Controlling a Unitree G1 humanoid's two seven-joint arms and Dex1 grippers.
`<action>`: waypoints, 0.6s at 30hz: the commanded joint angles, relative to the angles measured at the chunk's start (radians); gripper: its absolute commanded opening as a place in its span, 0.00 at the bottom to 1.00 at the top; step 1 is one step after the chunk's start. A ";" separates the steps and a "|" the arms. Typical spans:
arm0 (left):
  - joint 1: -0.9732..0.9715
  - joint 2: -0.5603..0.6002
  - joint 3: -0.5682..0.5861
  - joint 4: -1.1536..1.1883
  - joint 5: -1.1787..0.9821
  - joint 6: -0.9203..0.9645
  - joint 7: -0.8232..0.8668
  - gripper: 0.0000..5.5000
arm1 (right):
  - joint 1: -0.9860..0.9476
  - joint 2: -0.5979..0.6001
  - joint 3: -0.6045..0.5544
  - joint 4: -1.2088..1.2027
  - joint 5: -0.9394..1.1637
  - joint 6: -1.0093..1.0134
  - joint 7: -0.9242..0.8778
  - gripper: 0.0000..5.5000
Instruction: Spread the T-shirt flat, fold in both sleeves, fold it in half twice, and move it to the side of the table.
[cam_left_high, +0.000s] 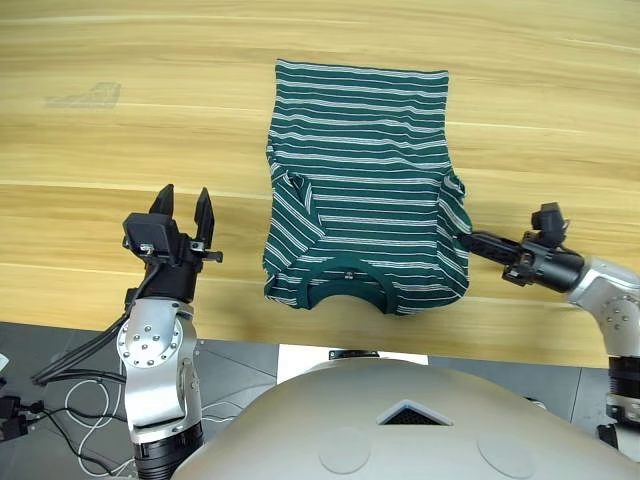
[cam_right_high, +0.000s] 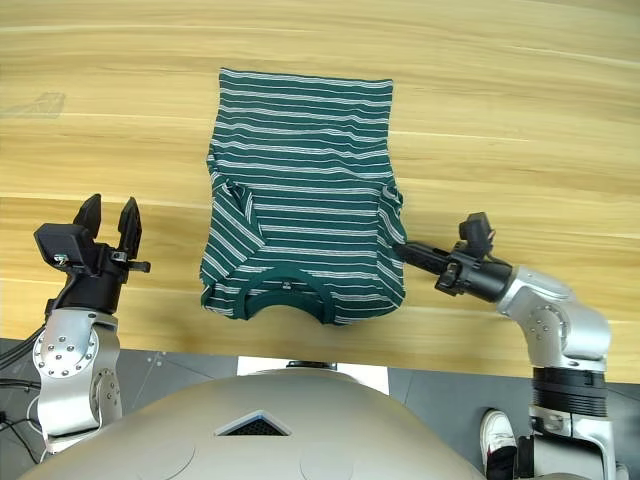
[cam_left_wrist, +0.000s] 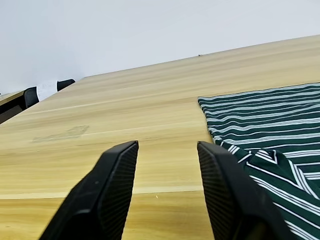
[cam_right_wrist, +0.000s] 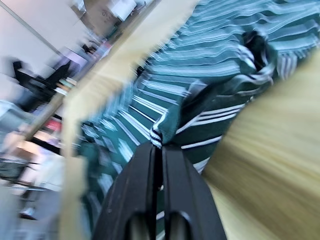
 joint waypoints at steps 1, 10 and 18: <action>0.014 0.007 -0.018 -0.005 0.006 0.005 -0.010 0.40 | 0.004 0.061 0.030 -0.098 -0.038 -0.008 -0.121 0.00; 0.017 0.004 -0.038 0.009 0.023 -0.005 -0.010 0.40 | 0.002 0.085 -0.015 -0.154 0.086 0.035 -0.104 0.00; 0.031 0.018 -0.050 0.009 0.034 -0.008 -0.019 0.40 | 0.021 0.086 0.054 -0.189 -0.006 -0.017 -0.151 0.00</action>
